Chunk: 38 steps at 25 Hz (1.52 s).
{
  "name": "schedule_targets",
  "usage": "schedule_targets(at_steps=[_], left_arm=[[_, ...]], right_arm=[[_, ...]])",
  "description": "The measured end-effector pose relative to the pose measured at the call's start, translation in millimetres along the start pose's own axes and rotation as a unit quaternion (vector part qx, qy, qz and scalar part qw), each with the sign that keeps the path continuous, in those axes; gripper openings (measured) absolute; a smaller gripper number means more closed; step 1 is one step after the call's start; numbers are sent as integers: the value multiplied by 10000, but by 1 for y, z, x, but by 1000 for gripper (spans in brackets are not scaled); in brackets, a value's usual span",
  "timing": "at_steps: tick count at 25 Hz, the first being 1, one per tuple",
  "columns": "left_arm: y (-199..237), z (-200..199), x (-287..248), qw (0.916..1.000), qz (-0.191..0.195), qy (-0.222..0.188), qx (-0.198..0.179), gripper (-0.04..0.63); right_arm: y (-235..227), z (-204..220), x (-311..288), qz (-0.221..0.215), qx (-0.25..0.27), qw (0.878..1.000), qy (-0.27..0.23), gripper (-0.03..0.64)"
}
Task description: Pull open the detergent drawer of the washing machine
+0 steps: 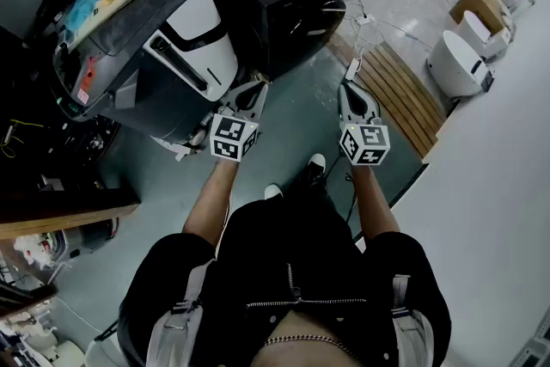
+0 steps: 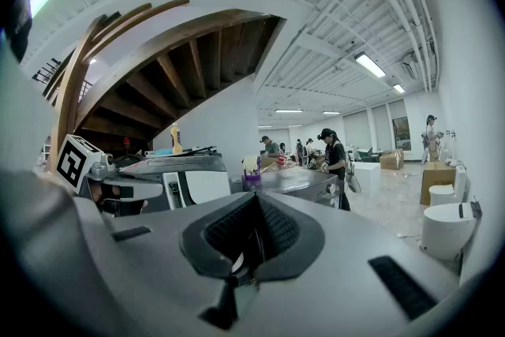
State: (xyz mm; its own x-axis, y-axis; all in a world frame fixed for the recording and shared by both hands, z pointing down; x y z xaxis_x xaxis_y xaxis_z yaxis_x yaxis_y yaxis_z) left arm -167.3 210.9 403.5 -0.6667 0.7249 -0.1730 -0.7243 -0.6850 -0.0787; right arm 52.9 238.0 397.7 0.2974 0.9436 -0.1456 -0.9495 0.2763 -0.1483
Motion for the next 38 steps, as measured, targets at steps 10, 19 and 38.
schedule_targets(at_steps=[10, 19, 38], left_arm=[[0, 3, 5, 10000, -15, 5, 26, 20], [5, 5, -9, 10000, -28, 68, 42, 21], [65, -32, -163, 9975, -683, 124, 148, 21]], right_arm=[[6, 2, 0, -159, -225, 9995, -151, 5], [0, 10, -14, -237, -399, 9989, 3, 6], [-89, -28, -180, -1273, -136, 9898, 627, -5]])
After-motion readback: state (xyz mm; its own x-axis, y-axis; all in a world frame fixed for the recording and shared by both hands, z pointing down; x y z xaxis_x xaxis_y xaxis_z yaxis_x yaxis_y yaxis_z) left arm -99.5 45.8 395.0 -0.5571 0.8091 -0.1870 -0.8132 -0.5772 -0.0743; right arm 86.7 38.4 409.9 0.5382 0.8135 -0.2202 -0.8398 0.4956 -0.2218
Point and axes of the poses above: the fingertips, and each gripper's own axes: x backward along the fingers, y to its left, z out of its underside, the point moved 3 cm from there along x, backward along the fingers, and after that the axes turned 4 degrees about -x, right-handed, at the moved point
